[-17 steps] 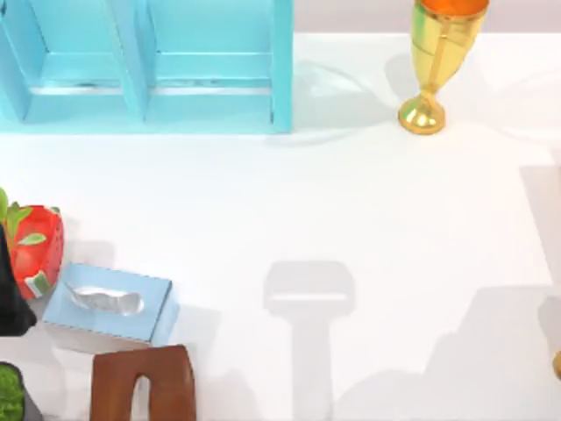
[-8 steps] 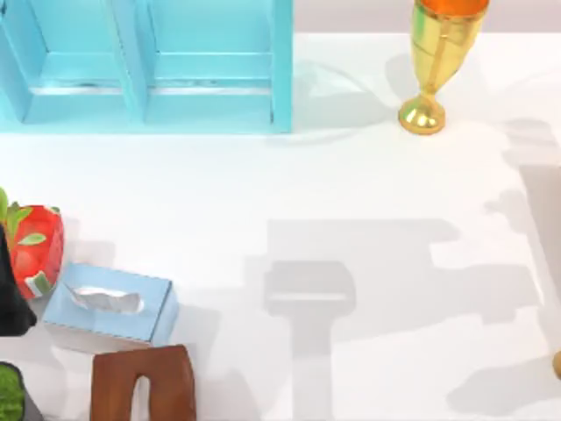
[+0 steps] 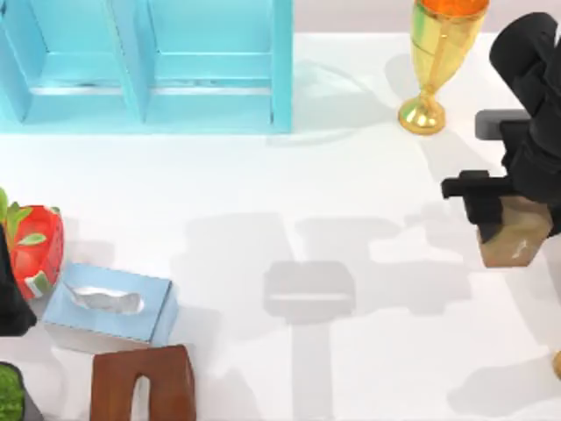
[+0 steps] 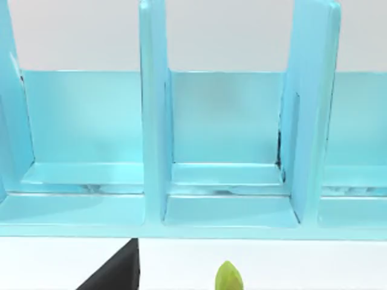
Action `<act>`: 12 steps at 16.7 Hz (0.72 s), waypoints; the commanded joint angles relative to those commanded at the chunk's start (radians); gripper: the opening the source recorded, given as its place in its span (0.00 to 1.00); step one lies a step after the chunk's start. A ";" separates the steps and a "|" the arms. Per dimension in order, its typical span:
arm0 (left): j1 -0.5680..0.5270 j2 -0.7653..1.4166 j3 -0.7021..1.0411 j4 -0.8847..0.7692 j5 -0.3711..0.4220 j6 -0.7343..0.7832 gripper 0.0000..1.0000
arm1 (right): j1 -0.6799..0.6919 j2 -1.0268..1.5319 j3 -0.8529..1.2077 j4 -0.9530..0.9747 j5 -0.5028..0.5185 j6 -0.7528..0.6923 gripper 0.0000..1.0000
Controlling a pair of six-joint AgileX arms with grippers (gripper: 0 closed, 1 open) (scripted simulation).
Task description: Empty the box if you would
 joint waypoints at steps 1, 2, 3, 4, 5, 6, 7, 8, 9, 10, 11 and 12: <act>0.000 0.000 0.000 0.000 0.000 0.000 1.00 | 0.001 0.004 -0.003 0.007 -0.001 0.011 0.00; 0.000 0.000 0.000 0.000 0.000 0.000 1.00 | 0.001 0.006 -0.004 0.009 -0.001 0.014 0.00; 0.000 0.000 0.000 0.000 0.000 0.000 1.00 | 0.001 0.006 -0.004 0.009 -0.001 0.014 0.00; 0.000 0.000 0.000 0.000 0.000 0.000 1.00 | 0.001 0.006 -0.004 0.009 -0.001 0.014 0.00; 0.000 0.000 0.000 0.000 0.000 0.000 1.00 | 0.001 0.006 -0.004 0.009 -0.001 0.014 0.00; 0.000 0.000 0.000 0.000 0.000 0.000 1.00 | -0.003 0.002 -0.002 0.006 -0.003 0.015 0.00; 0.000 0.000 0.000 0.000 0.000 0.000 1.00 | -0.002 0.003 -0.005 0.010 -0.003 0.015 0.00; 0.000 0.000 0.000 0.000 0.000 0.000 1.00 | -0.002 0.009 -0.015 0.024 -0.002 0.015 0.00; 0.000 0.000 0.000 0.000 0.000 0.000 1.00 | 0.000 0.016 -0.030 0.048 -0.002 0.014 0.00; 0.000 0.000 0.000 0.000 0.000 0.000 1.00 | 0.001 0.026 -0.047 0.077 -0.001 0.014 0.00; 0.000 0.000 0.000 0.000 0.000 0.000 1.00 | 0.002 0.037 -0.066 0.110 -0.001 0.014 0.00; 0.000 0.000 0.000 0.000 0.000 0.000 1.00 | 0.002 0.049 -0.084 0.140 -0.001 0.015 0.00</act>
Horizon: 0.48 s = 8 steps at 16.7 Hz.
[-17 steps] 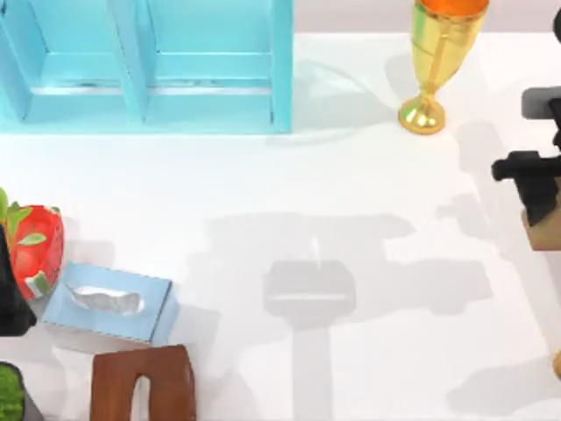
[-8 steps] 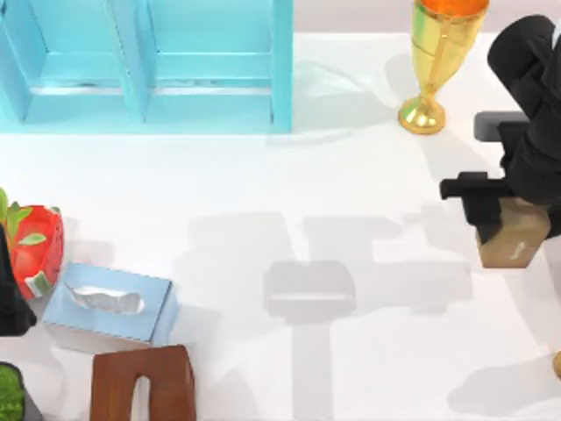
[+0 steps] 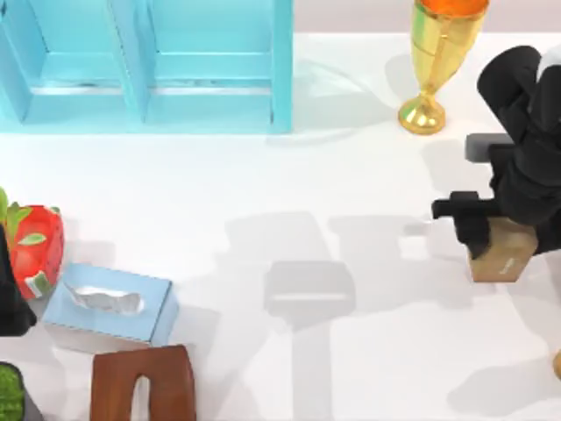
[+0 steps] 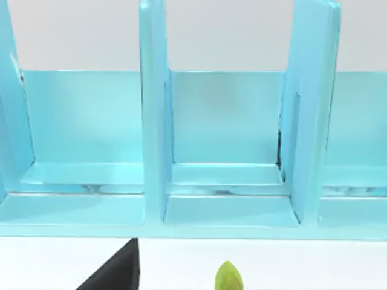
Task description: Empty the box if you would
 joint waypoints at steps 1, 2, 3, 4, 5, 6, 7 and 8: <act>0.000 0.000 0.000 0.000 0.000 0.000 1.00 | 0.000 0.010 -0.016 0.022 0.000 0.001 0.00; 0.000 0.000 0.000 0.000 0.000 0.000 1.00 | 0.001 0.016 -0.025 0.034 0.000 0.002 0.00; 0.000 0.000 0.000 0.000 0.000 0.000 1.00 | 0.001 0.017 -0.026 0.036 0.000 0.002 0.00; 0.000 0.000 0.000 0.000 0.000 0.000 1.00 | 0.001 0.017 -0.026 0.036 0.000 0.002 0.00; 0.000 0.000 0.000 0.000 0.000 0.000 1.00 | 0.001 0.017 -0.026 0.036 0.000 0.002 0.00; 0.000 0.000 0.000 0.000 0.000 0.000 1.00 | 0.001 0.017 -0.026 0.036 0.000 0.002 0.00; 0.000 0.000 0.000 0.000 0.000 0.000 1.00 | 0.001 0.017 -0.026 0.036 0.000 0.002 0.08; 0.000 0.000 0.000 0.000 0.000 0.000 1.00 | 0.001 0.017 -0.026 0.036 0.000 0.002 0.15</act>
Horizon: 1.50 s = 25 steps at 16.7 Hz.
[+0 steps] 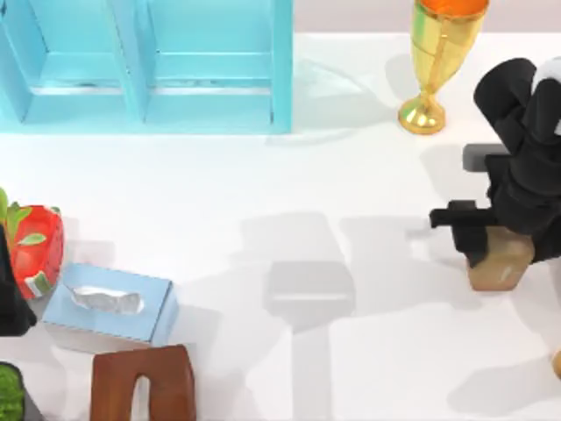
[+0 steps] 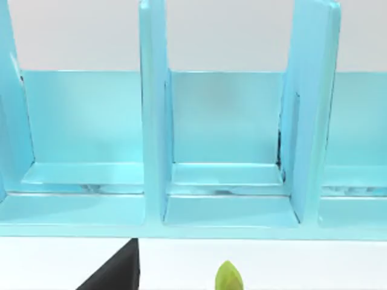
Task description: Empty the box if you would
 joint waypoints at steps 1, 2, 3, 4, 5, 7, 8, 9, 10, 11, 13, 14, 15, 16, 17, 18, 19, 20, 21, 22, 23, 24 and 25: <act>0.000 0.000 0.000 0.000 0.000 0.000 1.00 | 0.000 0.000 0.000 0.000 0.000 0.000 0.23; 0.000 0.000 0.000 0.000 0.000 0.000 1.00 | 0.000 0.000 0.000 0.000 0.000 0.000 0.30; 0.000 0.000 0.000 0.000 0.000 0.000 1.00 | 0.000 0.000 0.000 0.000 0.000 0.000 0.38; 0.000 0.000 0.000 0.000 0.000 0.000 1.00 | 0.000 0.000 0.000 0.000 0.000 0.000 0.45; 0.000 0.000 0.000 0.000 0.000 0.000 1.00 | 0.000 0.000 0.000 0.000 0.000 0.000 0.53; 0.000 0.000 0.000 0.000 0.000 0.000 1.00 | 0.000 0.000 0.000 0.000 0.000 0.000 0.68; 0.000 0.000 0.000 0.000 0.000 0.000 1.00 | 0.000 0.000 0.000 0.000 0.000 0.000 0.75; 0.000 0.000 0.000 0.000 0.000 0.000 1.00 | 0.000 0.000 0.000 0.000 0.000 0.000 0.83; 0.000 0.000 0.000 0.000 0.000 0.000 1.00 | 0.000 0.000 0.000 0.000 0.000 0.000 0.90; 0.000 0.000 0.000 0.000 0.000 0.000 1.00 | 0.000 0.000 0.000 0.000 0.000 0.000 0.98; 0.000 0.000 0.000 0.000 0.000 0.000 1.00 | 0.000 0.000 0.000 0.000 0.000 0.000 1.00; 0.000 0.000 0.000 0.000 0.000 0.000 1.00 | 0.000 0.000 0.000 0.000 0.000 0.000 1.00; 0.000 0.000 0.000 0.000 0.000 0.000 1.00 | 0.000 0.000 0.000 0.000 0.000 0.000 1.00; 0.000 0.000 0.000 0.000 0.000 0.000 1.00 | 0.000 0.000 0.000 0.000 0.000 0.000 1.00; 0.000 0.000 0.000 0.000 0.000 0.000 1.00 | 0.000 0.000 0.000 0.000 0.000 0.000 1.00; 0.000 0.000 0.000 0.000 0.000 0.000 1.00 | 0.000 0.000 0.000 0.000 0.000 0.000 1.00; 0.000 0.000 0.000 0.000 0.000 0.000 1.00 | 0.000 0.000 0.000 0.000 0.000 0.000 1.00; 0.000 0.000 0.000 0.000 0.000 0.000 1.00 | -0.001 -0.001 0.000 0.000 0.000 0.000 1.00; 0.000 0.000 0.000 0.000 0.000 0.000 1.00 | -0.001 -0.001 0.003 -0.004 0.000 0.000 1.00; 0.000 0.000 0.000 0.000 0.000 0.000 1.00 | -0.001 -0.004 0.017 -0.017 0.000 0.000 1.00; 0.000 0.000 0.000 0.000 0.000 0.000 1.00 | 0.000 -0.010 0.037 -0.041 0.001 -0.001 1.00; 0.000 0.000 0.000 0.000 0.000 0.000 1.00 | 0.000 -0.019 0.063 -0.076 0.001 -0.002 1.00; 0.000 0.000 0.000 0.000 0.000 0.000 1.00 | 0.001 -0.030 0.091 -0.121 0.001 -0.002 1.00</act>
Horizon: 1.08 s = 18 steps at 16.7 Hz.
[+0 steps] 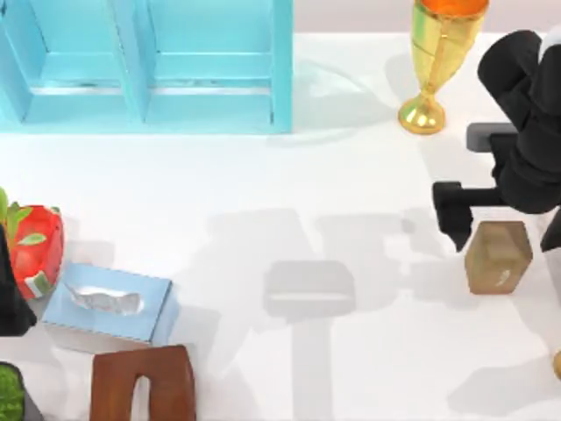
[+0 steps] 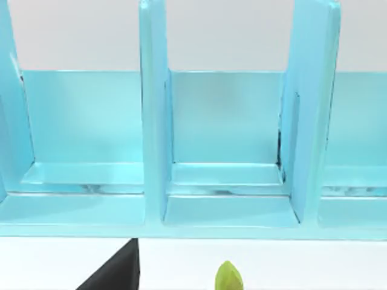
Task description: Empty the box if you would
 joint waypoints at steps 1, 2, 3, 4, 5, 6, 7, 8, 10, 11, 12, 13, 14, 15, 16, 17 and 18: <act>0.000 0.000 0.000 0.000 0.000 0.000 1.00 | 0.000 -0.012 0.029 -0.052 0.000 0.000 1.00; 0.000 0.000 0.000 0.000 0.000 0.000 1.00 | -0.001 -0.025 0.059 -0.099 0.000 -0.001 1.00; 0.000 0.000 0.000 0.000 0.000 0.000 1.00 | -0.002 -0.037 0.085 -0.135 -0.001 -0.001 1.00; 0.000 0.000 0.000 0.000 0.000 0.000 1.00 | -0.003 -0.048 0.105 -0.160 -0.001 -0.001 1.00; 0.000 0.000 0.000 0.000 0.000 0.000 1.00 | -0.004 -0.056 0.118 -0.175 -0.001 -0.001 1.00; 0.000 0.000 0.000 0.000 0.000 0.000 1.00 | -0.004 -0.059 0.121 -0.180 -0.001 -0.001 1.00; 0.000 0.000 0.000 0.000 0.000 0.000 1.00 | -0.004 -0.059 0.121 -0.180 -0.001 -0.001 1.00; 0.000 0.000 0.000 0.000 0.000 0.000 1.00 | -0.004 -0.059 0.121 -0.180 -0.001 -0.001 1.00; 0.000 0.000 0.000 0.000 0.000 0.000 1.00 | -0.004 -0.054 0.120 -0.178 -0.001 -0.003 1.00; 0.000 0.000 0.000 0.000 0.000 0.000 1.00 | -0.015 -0.051 0.126 -0.181 -0.002 -0.012 1.00; 0.000 0.000 0.000 0.000 0.000 0.000 1.00 | -0.034 -0.045 0.139 -0.189 -0.001 -0.030 1.00; 0.000 0.000 0.000 0.000 0.000 0.000 1.00 | -0.061 -0.037 0.158 -0.199 -0.001 -0.058 1.00; 0.000 0.000 0.000 0.000 0.000 0.000 1.00 | -0.093 -0.027 0.182 -0.211 -0.001 -0.092 1.00; 0.000 0.000 0.000 0.000 0.000 0.000 1.00 | -0.131 -0.015 0.209 -0.226 -0.001 -0.132 1.00; 0.000 0.000 0.000 0.000 0.000 0.000 1.00 | -0.174 -0.002 0.239 -0.242 -0.001 -0.176 1.00; 0.000 0.000 0.000 0.000 0.000 0.000 1.00 | -0.222 0.013 0.270 -0.259 -0.001 -0.223 1.00; 0.000 0.000 0.000 0.000 0.000 0.000 1.00 | -0.273 0.028 0.302 -0.277 -0.001 -0.274 1.00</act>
